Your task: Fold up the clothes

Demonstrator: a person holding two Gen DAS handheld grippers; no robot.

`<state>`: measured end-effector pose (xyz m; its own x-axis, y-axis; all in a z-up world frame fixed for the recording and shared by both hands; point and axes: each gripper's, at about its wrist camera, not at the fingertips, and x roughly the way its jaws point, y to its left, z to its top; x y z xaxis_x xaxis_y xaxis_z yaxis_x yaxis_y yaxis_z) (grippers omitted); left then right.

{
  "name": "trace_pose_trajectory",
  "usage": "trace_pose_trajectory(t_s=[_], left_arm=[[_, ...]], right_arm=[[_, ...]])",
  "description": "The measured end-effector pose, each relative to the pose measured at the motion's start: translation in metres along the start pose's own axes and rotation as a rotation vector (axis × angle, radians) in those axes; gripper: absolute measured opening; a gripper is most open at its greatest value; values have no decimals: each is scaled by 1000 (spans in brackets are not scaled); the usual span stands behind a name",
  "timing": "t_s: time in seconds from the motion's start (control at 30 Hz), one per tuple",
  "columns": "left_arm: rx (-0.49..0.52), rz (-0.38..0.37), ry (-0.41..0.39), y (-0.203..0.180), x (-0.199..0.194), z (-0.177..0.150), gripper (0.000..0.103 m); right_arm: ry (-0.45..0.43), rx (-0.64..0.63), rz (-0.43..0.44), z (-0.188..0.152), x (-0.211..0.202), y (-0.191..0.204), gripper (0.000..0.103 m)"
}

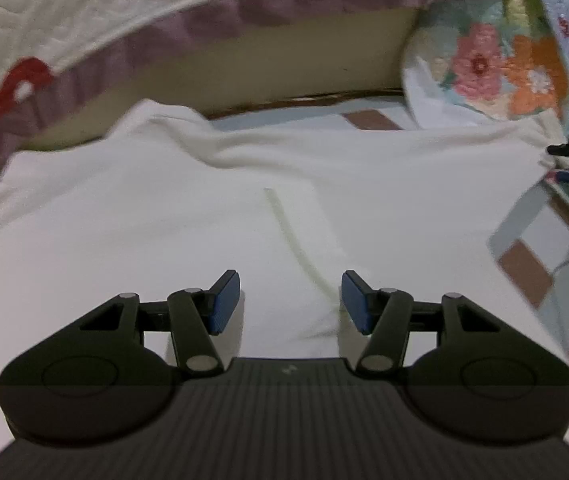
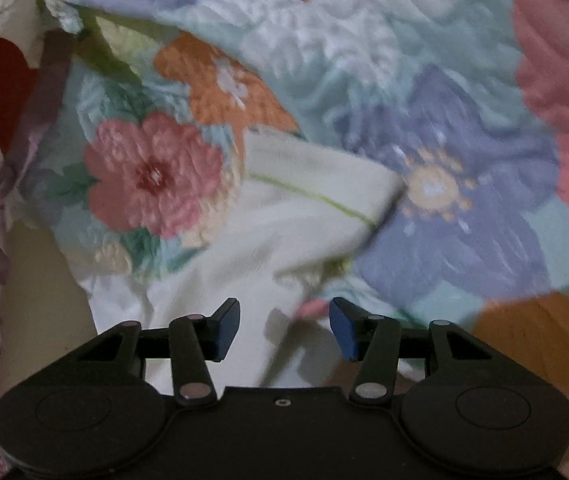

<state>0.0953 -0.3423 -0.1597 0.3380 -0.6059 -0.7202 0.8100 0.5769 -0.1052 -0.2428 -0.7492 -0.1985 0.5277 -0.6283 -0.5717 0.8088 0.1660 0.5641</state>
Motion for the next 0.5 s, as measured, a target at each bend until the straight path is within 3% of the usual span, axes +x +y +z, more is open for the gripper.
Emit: trace_pose_trajectory(t_s=[0.2, 0.23, 0.27, 0.3, 0.5], left_arm=[[-111, -47, -11, 38, -13, -7, 56], [-115, -41, -13, 43, -16, -8, 56], [-114, -31, -13, 47, -18, -9, 56], [-114, -22, -9, 51, -19, -10, 55], [-166, 21, -10, 79, -29, -17, 56]], right_arm=[[-49, 34, -16, -2, 15, -1, 54], [-52, 4, -18, -3, 16, 4, 46], [-50, -27, -26, -4, 17, 9, 17], [-43, -48, -25, -6, 17, 13, 6], [-100, -112, 82, -14, 8, 41, 6]])
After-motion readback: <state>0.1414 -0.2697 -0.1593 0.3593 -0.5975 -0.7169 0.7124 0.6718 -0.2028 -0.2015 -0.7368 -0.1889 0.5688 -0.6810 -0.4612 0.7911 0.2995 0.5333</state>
